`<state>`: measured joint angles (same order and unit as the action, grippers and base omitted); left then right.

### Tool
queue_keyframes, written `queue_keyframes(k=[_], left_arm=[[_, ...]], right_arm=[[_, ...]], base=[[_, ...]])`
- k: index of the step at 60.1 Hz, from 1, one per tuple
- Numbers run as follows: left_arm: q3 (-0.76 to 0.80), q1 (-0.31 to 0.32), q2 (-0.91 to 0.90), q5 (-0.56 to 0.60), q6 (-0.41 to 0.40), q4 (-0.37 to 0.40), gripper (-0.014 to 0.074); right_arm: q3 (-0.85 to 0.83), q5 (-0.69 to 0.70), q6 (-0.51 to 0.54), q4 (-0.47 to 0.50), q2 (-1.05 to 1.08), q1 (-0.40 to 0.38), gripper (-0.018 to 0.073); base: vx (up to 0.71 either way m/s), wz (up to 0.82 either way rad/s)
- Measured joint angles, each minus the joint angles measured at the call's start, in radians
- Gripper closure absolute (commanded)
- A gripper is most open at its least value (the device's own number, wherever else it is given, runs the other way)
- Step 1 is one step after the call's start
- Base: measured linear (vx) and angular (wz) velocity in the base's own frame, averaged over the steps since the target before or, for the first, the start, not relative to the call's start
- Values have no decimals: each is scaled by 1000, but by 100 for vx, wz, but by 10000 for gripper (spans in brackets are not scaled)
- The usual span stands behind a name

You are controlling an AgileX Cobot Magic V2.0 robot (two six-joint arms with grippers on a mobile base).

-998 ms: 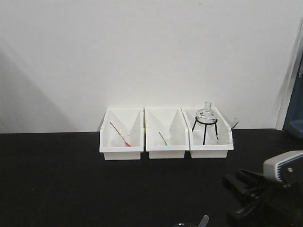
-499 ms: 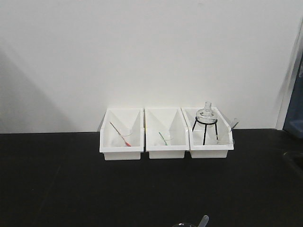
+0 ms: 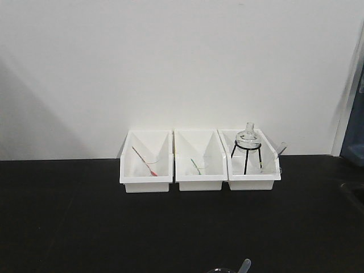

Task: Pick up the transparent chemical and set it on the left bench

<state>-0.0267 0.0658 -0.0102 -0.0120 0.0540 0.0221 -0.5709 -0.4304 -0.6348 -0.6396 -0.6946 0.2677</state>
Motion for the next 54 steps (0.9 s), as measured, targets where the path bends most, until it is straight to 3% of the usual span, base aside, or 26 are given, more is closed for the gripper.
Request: queue_keyframes(k=[7,19,25,34,54], left_arm=[[0,0,0,0,0,0,600],[0,0,0,0,0,0,600],[0,0,0,0,0,0,600],[0,0,0,0,0,0,600],[0,0,0,0,0,0,600]], right_arm=[[0,-1,52,58,1,0,567],[22,41,435,381,64,-40,567],[102,141,548,504,145,-88,567],[274,250,563,554,321,-147,567],[594,271,526,564,695,-186,567]], base=[[0,0],[0,0],[0,0],[0,0],[0,0]])
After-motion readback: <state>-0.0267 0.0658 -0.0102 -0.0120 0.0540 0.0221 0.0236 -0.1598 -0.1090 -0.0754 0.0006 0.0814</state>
